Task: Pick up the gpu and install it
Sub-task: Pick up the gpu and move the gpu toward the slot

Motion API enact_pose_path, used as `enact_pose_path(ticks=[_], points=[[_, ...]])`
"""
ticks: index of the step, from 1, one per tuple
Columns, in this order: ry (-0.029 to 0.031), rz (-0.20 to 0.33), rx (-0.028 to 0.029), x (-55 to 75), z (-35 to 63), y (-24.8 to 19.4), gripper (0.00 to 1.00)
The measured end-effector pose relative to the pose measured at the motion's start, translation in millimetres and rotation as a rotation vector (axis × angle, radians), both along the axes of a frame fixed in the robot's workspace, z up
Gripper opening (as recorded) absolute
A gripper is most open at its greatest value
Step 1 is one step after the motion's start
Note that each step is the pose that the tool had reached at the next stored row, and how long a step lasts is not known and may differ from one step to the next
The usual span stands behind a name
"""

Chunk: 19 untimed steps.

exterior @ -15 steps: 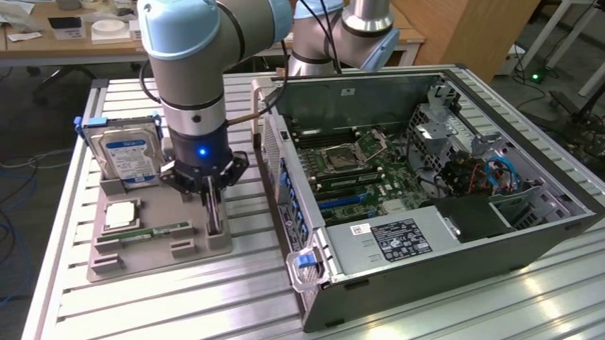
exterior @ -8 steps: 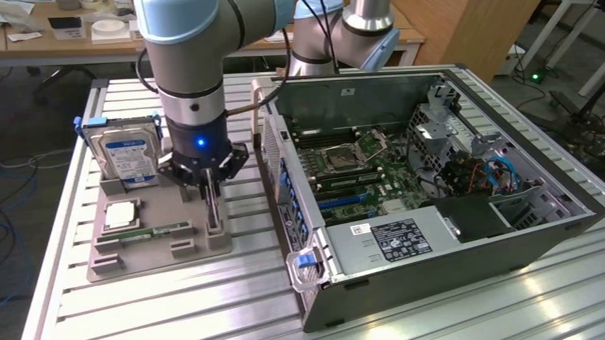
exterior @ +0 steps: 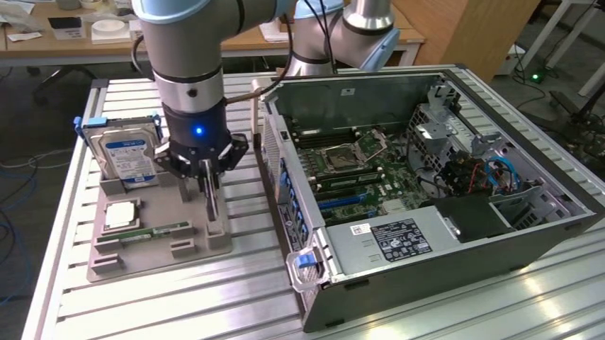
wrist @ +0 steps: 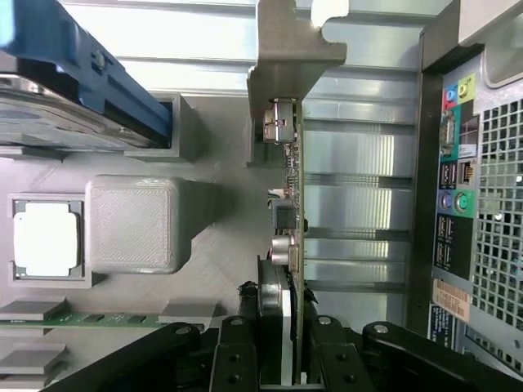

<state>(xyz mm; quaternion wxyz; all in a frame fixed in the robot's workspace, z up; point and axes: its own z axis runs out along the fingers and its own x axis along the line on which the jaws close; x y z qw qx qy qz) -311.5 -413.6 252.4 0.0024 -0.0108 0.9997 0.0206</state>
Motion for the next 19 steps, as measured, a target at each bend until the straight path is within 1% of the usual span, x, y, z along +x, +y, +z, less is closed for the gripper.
enact_pose_path(ticks=[6, 19], points=[[0.0001, 0.000, 0.0003, 0.0, 18.1, 0.0, 0.29], [0.0000, 0.000, 0.0005, 0.0, 51.0, 0.0, 0.29]])
